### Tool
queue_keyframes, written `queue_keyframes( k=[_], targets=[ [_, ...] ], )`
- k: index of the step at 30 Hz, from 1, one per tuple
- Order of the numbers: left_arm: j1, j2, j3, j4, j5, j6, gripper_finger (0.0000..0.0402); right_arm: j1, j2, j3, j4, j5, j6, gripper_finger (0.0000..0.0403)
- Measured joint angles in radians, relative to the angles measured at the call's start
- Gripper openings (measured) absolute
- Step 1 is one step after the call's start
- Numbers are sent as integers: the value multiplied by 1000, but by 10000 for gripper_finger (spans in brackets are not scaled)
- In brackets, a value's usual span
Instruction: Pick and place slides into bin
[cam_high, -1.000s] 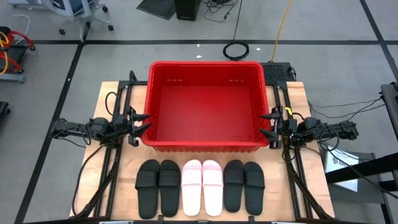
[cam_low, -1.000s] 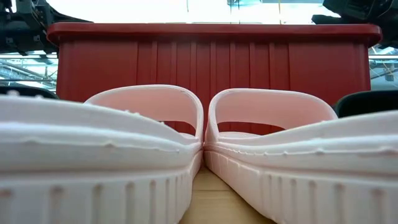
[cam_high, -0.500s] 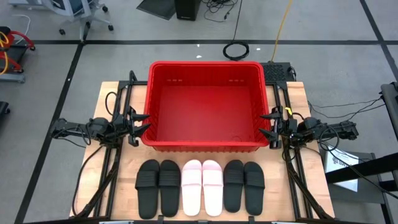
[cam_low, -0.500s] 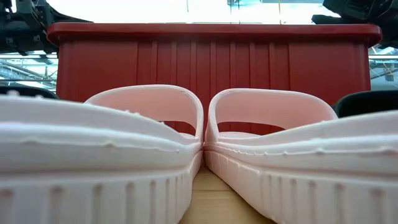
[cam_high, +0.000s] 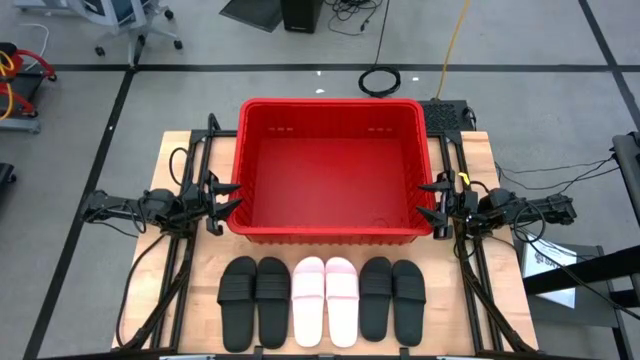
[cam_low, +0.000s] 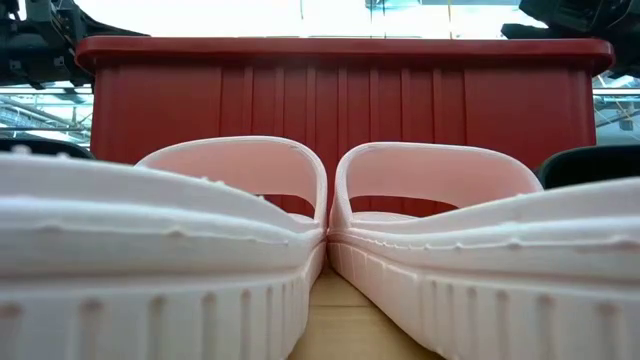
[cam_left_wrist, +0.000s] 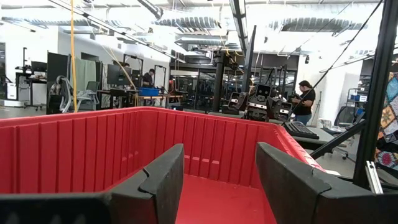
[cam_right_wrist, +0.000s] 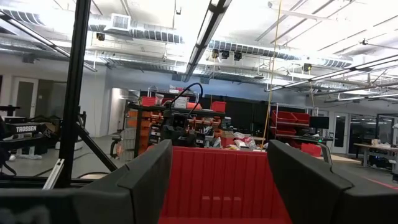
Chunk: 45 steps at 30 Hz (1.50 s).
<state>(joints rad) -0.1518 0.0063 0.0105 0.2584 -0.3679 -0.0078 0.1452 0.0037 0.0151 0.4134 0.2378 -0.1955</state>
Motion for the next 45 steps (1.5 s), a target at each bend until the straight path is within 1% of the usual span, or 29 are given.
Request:
queue_keyframes(
  k=[30, 37, 41, 45],
  targets=[
    [0, 0, 0, 9, 0, 2, 202, 0, 0, 0, 1, -1, 1, 254],
    [0, 0, -1, 50, -1, 2, 202, 0, 0, 0, 8, -3, 30, 254],
    [0, 0, -1, 71, -54, -3, 202, 0, 0, 0, 7, -3, 23, 254],
    [0, 0, -1, 99, -60, -27, 202, 0, 0, 0, 0, -3, 30, 254]
  ],
)
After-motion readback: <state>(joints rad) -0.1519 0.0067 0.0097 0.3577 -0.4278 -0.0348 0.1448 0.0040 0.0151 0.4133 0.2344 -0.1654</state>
